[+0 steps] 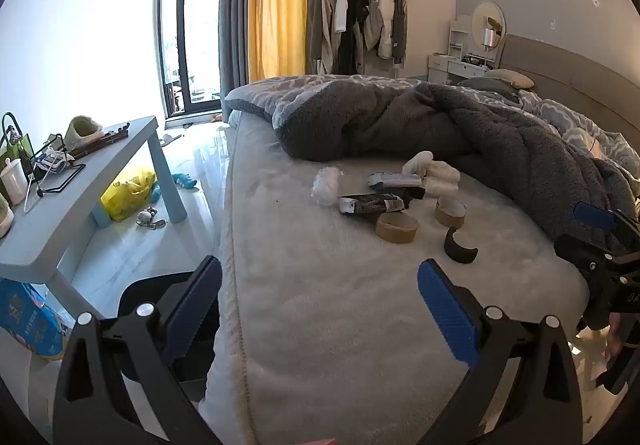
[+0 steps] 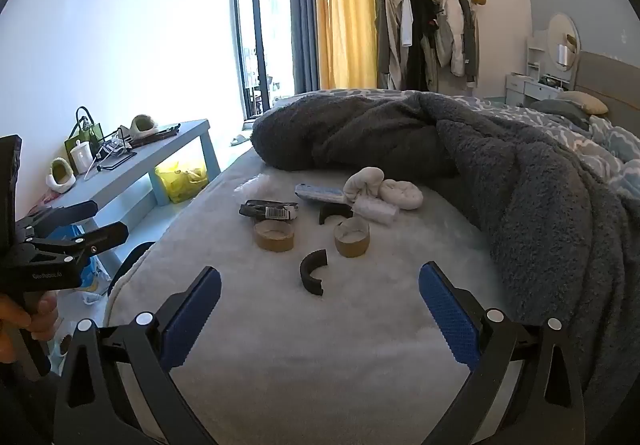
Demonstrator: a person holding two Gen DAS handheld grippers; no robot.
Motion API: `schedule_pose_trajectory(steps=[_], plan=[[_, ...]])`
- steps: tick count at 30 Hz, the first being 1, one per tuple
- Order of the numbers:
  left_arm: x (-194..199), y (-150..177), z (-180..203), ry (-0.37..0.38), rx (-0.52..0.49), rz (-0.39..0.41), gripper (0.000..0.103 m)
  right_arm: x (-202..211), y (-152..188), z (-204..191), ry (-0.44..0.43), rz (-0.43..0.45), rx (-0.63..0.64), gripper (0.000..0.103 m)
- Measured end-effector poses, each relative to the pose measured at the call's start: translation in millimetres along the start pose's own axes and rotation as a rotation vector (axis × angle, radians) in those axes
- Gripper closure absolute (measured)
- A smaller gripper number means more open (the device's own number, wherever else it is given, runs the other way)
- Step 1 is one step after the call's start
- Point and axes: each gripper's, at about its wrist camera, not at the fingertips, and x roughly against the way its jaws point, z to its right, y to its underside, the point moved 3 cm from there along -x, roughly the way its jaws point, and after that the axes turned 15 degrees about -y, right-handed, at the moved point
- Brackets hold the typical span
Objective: Collect trash
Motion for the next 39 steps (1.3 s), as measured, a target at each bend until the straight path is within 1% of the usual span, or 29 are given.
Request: schedule_pose_trajectory(steps=[17,39], plan=[[0.0,-5.2,-2.7,0.004,0.016,-0.009,0.003,-1.3,-0.2,-1.4,0.002,0.000,-0.002,0.003],[-2.4,-1.5,-4.6,0.006,0.019,-0.011,0.003,1.0,-0.5,0.8,0.004,0.001,0.001,0.003]])
